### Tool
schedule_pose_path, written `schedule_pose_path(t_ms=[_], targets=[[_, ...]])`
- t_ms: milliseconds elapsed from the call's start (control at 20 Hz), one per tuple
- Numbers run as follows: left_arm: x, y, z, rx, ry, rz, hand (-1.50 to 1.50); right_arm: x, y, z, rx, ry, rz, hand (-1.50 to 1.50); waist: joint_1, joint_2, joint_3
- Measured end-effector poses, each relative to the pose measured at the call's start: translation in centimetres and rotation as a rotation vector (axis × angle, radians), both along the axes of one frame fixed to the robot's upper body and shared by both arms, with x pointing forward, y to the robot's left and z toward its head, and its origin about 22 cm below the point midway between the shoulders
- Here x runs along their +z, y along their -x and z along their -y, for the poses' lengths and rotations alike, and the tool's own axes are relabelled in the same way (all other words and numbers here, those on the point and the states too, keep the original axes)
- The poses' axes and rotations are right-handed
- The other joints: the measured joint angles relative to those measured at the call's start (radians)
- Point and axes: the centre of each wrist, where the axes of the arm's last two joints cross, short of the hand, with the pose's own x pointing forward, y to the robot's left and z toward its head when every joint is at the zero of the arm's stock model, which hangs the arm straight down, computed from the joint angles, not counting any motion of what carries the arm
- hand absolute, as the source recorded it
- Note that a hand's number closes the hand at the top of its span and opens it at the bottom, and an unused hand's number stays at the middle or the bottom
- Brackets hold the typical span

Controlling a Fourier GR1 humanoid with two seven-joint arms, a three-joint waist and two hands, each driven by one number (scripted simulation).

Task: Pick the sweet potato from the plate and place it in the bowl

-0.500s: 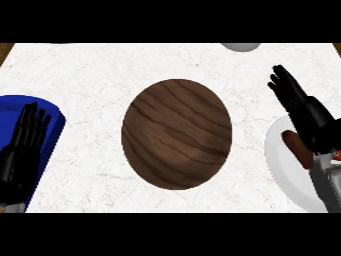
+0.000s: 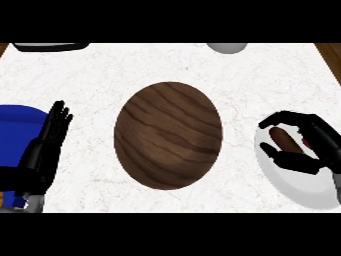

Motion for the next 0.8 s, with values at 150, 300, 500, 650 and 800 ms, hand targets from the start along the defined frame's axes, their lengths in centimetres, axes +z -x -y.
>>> schedule_pose_path(t_ms=[150,300,500,650,800], targets=[[-0.1,-0.5,0.6,-0.011,-0.005,-0.022,0.0,-2.7,2.3,0.9,0.032,-0.062,0.136,-1.5,-0.004,0.002,0.003],[0.1,-1.4,1.6,-0.019,-0.011,-0.034,0.0,-5.2,5.0,1.9,0.085,-0.09,0.249,-1.5,0.0,0.003,0.003],[0.8,-2.4,3.1,-0.046,-0.014,-0.04,0.0,-5.4,7.5,2.3,0.102,-0.055,0.382,-1.5,0.018,0.002,0.001],[0.9,-2.8,3.9,-0.049,-0.013,-0.038,0.0,-4.0,8.8,2.0,0.046,0.019,0.43,-1.5,0.026,0.002,0.0],[0.9,-3.3,3.8,-0.06,-0.018,-0.043,0.0,-2.0,9.9,1.1,-0.014,0.087,0.441,-1.5,0.03,0.002,-0.002]])
